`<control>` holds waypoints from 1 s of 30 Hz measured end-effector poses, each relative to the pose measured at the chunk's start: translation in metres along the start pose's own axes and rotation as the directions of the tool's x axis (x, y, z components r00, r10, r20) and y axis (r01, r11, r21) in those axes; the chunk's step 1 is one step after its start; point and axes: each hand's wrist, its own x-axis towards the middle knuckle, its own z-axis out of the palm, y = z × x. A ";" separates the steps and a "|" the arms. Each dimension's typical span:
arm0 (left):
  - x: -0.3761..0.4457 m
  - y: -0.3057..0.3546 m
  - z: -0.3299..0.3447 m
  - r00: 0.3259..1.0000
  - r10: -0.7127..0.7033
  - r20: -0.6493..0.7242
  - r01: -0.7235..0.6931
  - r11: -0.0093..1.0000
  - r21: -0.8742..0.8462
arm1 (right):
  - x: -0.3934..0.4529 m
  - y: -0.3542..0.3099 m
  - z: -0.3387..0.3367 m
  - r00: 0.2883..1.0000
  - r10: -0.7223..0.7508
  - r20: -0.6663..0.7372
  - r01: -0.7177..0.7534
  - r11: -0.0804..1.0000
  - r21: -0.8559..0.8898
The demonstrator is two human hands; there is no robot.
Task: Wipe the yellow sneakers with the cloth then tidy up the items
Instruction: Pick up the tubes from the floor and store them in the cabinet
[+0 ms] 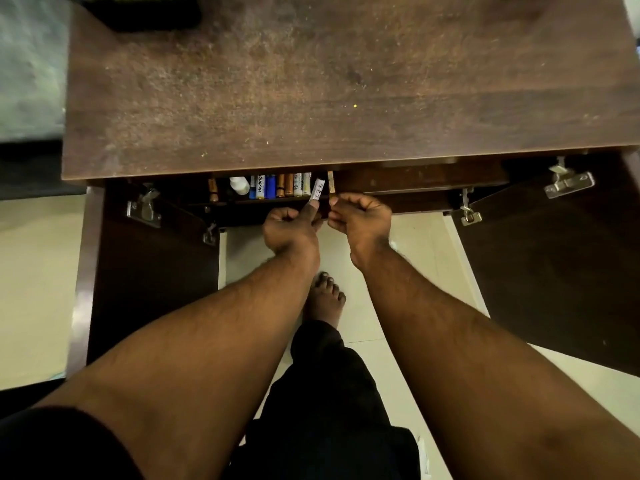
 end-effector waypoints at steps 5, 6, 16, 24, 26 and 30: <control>0.000 0.006 0.012 0.999 -0.051 -0.003 0.051 0.995 -0.081 | 0.009 -0.005 0.007 1.000 -0.024 0.015 0.024 1.000 0.003; 0.000 0.008 0.014 0.998 -0.058 -0.010 0.057 0.995 -0.079 | 0.010 -0.006 0.008 0.999 -0.027 0.023 0.027 1.000 0.007; 0.004 0.009 0.021 1.000 -0.027 -0.004 0.027 0.999 -0.039 | 0.013 -0.004 0.012 0.998 -0.050 0.047 0.052 0.997 -0.048; -0.017 0.024 -0.032 0.971 0.198 0.131 -0.237 0.780 0.579 | -0.003 0.002 -0.002 0.991 -0.130 0.012 0.122 0.892 -0.436; -0.027 0.042 -0.054 0.898 0.238 0.371 -0.441 0.461 0.770 | -0.018 -0.012 -0.003 0.981 -0.140 0.132 0.192 0.745 -0.639; -0.055 0.087 -0.100 0.766 0.213 0.607 -0.627 0.035 0.779 | -0.067 -0.060 0.013 0.892 -0.104 0.441 0.449 0.323 -0.833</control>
